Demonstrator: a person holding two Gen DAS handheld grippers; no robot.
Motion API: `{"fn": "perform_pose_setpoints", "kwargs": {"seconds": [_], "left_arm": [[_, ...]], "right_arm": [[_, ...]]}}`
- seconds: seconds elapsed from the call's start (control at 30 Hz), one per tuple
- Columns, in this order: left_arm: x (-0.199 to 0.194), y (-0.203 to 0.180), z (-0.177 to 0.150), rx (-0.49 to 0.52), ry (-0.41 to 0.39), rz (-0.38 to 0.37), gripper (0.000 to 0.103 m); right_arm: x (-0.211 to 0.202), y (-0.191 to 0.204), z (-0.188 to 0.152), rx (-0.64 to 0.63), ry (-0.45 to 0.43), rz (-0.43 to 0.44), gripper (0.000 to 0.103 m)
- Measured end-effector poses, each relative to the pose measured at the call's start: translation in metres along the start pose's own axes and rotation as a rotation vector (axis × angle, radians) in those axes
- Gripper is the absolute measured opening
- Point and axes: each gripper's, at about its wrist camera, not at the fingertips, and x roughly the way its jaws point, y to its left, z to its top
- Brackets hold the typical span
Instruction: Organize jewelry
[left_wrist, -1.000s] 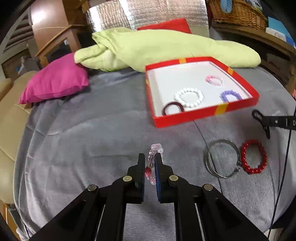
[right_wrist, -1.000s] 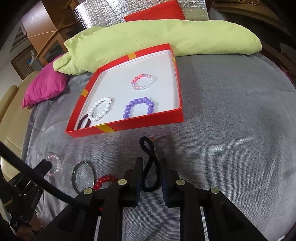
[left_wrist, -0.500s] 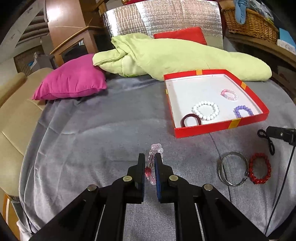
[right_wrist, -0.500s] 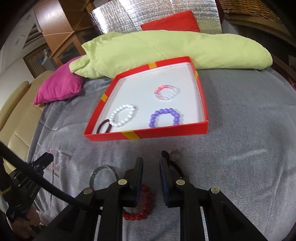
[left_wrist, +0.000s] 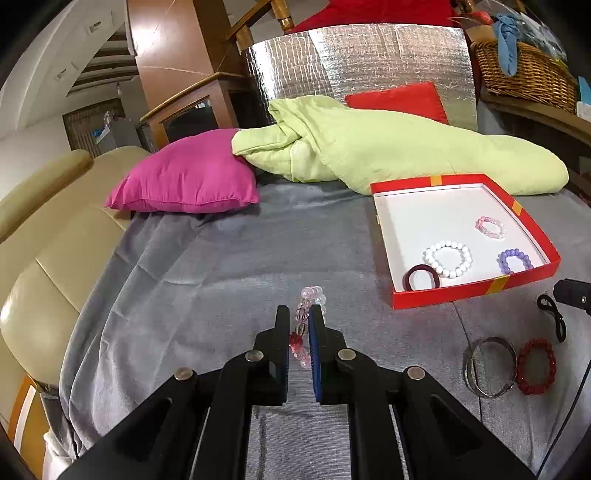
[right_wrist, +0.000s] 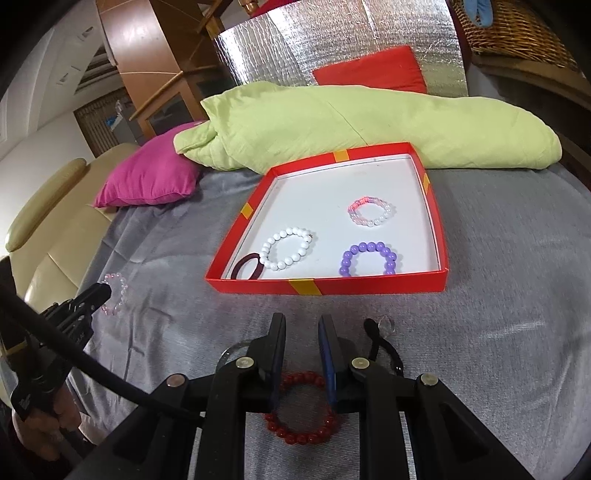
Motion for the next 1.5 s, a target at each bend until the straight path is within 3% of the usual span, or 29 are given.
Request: {"fn": "perform_pose_setpoints", "kwargs": {"seconds": [0.53, 0.83, 0.97, 1.07, 1.13, 1.2, 1.33, 1.43, 1.5], "left_arm": [[0.001, -0.007, -0.001, 0.003, 0.008, 0.009, 0.011], [0.003, -0.022, 0.0, 0.029, 0.019, -0.013, 0.011], [0.004, -0.03, 0.001, 0.041, 0.025, -0.029, 0.011], [0.004, -0.035, 0.0, 0.051, 0.026, -0.034, 0.011], [0.004, -0.038, 0.0, 0.057, 0.031, -0.042, 0.011], [0.003, -0.041, -0.001, 0.064, 0.032, -0.045, 0.011], [0.002, -0.046, -0.002, 0.075, 0.036, -0.066, 0.011], [0.001, -0.048, -0.002, 0.079, 0.035, -0.081, 0.011], [0.0, -0.049, -0.002, 0.078, 0.034, -0.095, 0.011]], "right_arm": [[-0.005, -0.008, 0.0, -0.001, -0.005, -0.016, 0.02], [-0.013, -0.04, 0.002, 0.07, -0.001, -0.03, 0.02], [-0.011, -0.055, 0.003, 0.114, 0.031, -0.034, 0.02], [0.0, -0.058, -0.001, 0.126, 0.102, -0.039, 0.021], [0.009, -0.056, -0.004, 0.12, 0.157, -0.068, 0.034], [0.015, -0.054, -0.007, 0.111, 0.179, -0.101, 0.069], [0.027, -0.046, -0.011, 0.063, 0.19, -0.14, 0.07], [0.036, -0.045, -0.014, 0.031, 0.199, -0.226, 0.052], [0.036, -0.041, -0.014, -0.013, 0.19, -0.264, 0.018]]}}
